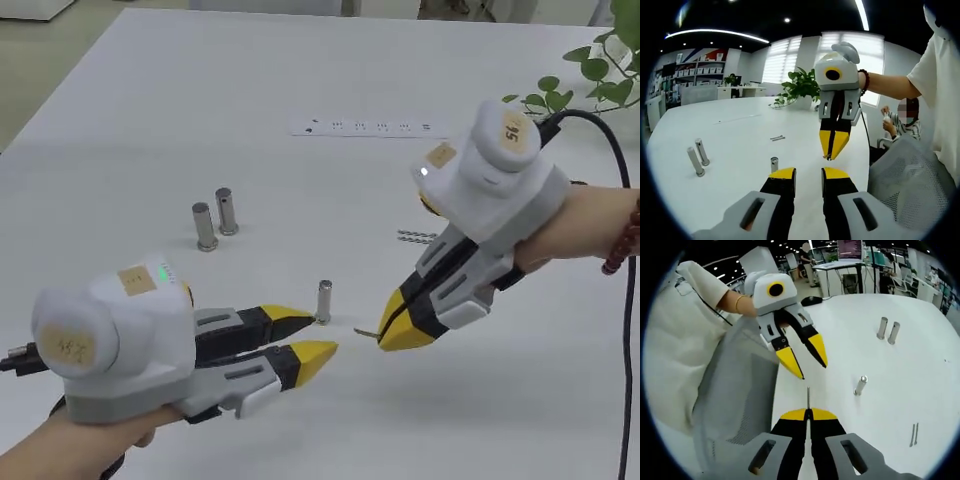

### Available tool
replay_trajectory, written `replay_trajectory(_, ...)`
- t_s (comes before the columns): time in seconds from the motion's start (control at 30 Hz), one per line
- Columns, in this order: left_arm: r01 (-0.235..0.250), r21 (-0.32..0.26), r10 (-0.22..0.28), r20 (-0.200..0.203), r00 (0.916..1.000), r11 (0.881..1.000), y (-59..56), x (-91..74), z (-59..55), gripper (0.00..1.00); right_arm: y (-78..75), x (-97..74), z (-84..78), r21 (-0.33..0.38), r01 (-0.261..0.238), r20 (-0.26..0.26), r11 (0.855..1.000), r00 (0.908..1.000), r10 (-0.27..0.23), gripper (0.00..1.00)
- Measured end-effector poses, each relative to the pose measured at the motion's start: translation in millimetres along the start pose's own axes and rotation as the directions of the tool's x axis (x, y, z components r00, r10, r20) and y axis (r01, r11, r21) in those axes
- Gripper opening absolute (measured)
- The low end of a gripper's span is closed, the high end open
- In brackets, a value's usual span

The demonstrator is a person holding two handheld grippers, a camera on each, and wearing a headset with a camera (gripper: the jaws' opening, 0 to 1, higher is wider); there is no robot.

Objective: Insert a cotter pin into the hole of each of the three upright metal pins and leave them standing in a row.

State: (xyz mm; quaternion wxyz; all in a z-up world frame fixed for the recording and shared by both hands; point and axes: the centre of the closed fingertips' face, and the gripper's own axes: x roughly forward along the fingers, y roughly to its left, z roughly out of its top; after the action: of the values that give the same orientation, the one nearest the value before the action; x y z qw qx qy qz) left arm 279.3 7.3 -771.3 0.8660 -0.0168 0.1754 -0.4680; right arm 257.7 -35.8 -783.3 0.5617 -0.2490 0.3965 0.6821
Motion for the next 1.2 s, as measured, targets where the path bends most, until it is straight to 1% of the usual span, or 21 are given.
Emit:
replay_trajectory(0.13, -0.032, -0.002, 0.032, 0.003, 0.9995, 0.999, 8.7, 1.9, 1.0, 0.2, -7.1, 0.8, -2.0, -0.01, 0.018, -0.016, 1.0, 0.9997, -0.018, 0.03)
replay_trajectory(0.27, -0.061, 0.011, 0.061, 0.008, 0.9981, 0.998, 15.7, 3.3, 1.4, 0.23, -17.2, 2.4, -5.8, -0.042, 0.046, -0.037, 0.998, 0.9982, -0.047, 0.03)
replay_trajectory(0.4, -0.084, 0.012, 0.084, 0.01, 0.9964, 0.996, 24.0, 7.4, 0.7, 0.23, -27.3, 3.3, -8.1, -0.073, 0.077, -0.053, 0.994, 0.9953, -0.081, 0.03)
replay_trajectory(0.47, -0.096, 0.02, 0.096, 0.007, 0.9954, 0.995, 27.9, 9.6, 0.0, 0.23, -29.9, 3.6, -8.6, -0.079, 0.079, -0.055, 0.994, 0.995, -0.083, 0.03)
replay_trajectory(0.63, -0.111, 0.03, 0.111, -0.005, 0.9938, 0.993, 35.5, 16.9, -3.0, 0.23, -40.2, 3.5, -9.1, -0.101, 0.098, -0.058, 0.99, 0.9929, -0.104, 0.03)
replay_trajectory(0.8, -0.125, 0.043, 0.126, -0.02, 0.9919, 0.991, 41.6, 25.3, -7.3, 0.23, -53.0, 4.0, -11.7, -0.13, 0.128, -0.073, 0.983, 0.9877, -0.138, 0.03)
replay_trajectory(1.03, -0.138, 0.054, 0.14, -0.033, 0.9896, 0.989, 48.1, 35.0, -13.3, 0.23, -65.3, 5.8, -11.0, -0.168, 0.162, -0.078, 0.972, 0.9812, -0.177, 0.03)
replay_trajectory(1.2, -0.143, 0.051, 0.145, -0.038, 0.9887, 0.988, 52.5, 41.4, -16.9, 0.23, -76.9, 8.1, -8.8, -0.2, 0.192, -0.074, 0.961, 0.9749, -0.21, 0.03)
